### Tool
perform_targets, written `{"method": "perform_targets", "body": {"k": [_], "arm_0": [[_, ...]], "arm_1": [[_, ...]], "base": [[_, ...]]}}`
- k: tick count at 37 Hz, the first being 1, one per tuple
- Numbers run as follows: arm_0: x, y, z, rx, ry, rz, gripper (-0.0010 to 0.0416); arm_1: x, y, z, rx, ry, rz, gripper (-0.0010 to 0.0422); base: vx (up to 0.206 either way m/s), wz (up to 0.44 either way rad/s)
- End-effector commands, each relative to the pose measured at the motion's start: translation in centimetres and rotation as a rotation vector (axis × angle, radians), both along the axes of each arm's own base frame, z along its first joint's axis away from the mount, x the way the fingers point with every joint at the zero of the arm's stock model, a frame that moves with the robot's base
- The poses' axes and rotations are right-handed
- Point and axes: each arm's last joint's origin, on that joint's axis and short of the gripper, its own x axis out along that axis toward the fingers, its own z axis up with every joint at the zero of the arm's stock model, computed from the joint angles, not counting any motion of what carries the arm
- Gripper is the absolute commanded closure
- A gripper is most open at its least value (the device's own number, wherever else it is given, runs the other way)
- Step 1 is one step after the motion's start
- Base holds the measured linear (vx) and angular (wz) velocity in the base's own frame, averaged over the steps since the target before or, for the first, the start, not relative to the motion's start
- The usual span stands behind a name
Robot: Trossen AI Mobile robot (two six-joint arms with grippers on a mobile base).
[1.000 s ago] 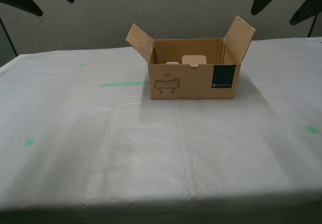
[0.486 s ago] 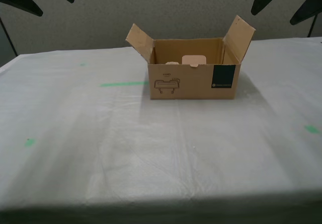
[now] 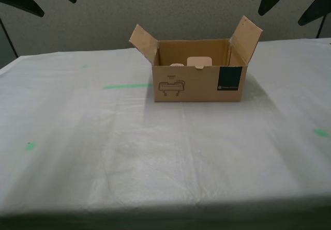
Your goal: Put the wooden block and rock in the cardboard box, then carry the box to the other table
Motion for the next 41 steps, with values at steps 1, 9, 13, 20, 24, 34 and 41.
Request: {"method": "perform_targets", "body": {"k": [1,9,13,20,24,34,41], "arm_0": [[0.01,0.02,0.0,0.004,0.0,0.0,0.0007],[0.01,0.02,0.0,0.004,0.001,0.0,0.0007],[0.01,0.02,0.0,0.004,0.001,0.0,0.0007],[0.01,0.02,0.0,0.004,0.001,0.0,0.0007],[0.01,0.02,0.0,0.004,0.001,0.0,0.0007],[0.01,0.02,0.0,0.004,0.001,0.0,0.0007],[0.01,0.02,0.0,0.004,0.001,0.0,0.0007]], "arm_1": [[0.0,-0.01,0.01,-0.002,0.0,-0.001,0.0073],[0.0,-0.01,0.0,-0.002,0.0,-0.001,0.0073],[0.0,-0.01,0.0,-0.002,0.0,-0.001,0.0073],[-0.01,0.0,0.01,-0.002,0.0,-0.001,0.0073],[-0.01,0.0,0.01,-0.002,0.0,-0.001,0.0073],[0.0,-0.01,0.0,-0.002,0.0,-0.001,0.0073],[0.0,-0.01,0.0,-0.002,0.0,-0.001,0.0073]], "base": [[0.0,0.0],[0.0,0.0],[0.0,0.0],[0.0,0.0],[0.0,0.0],[0.0,0.0],[0.0,0.0]]}}
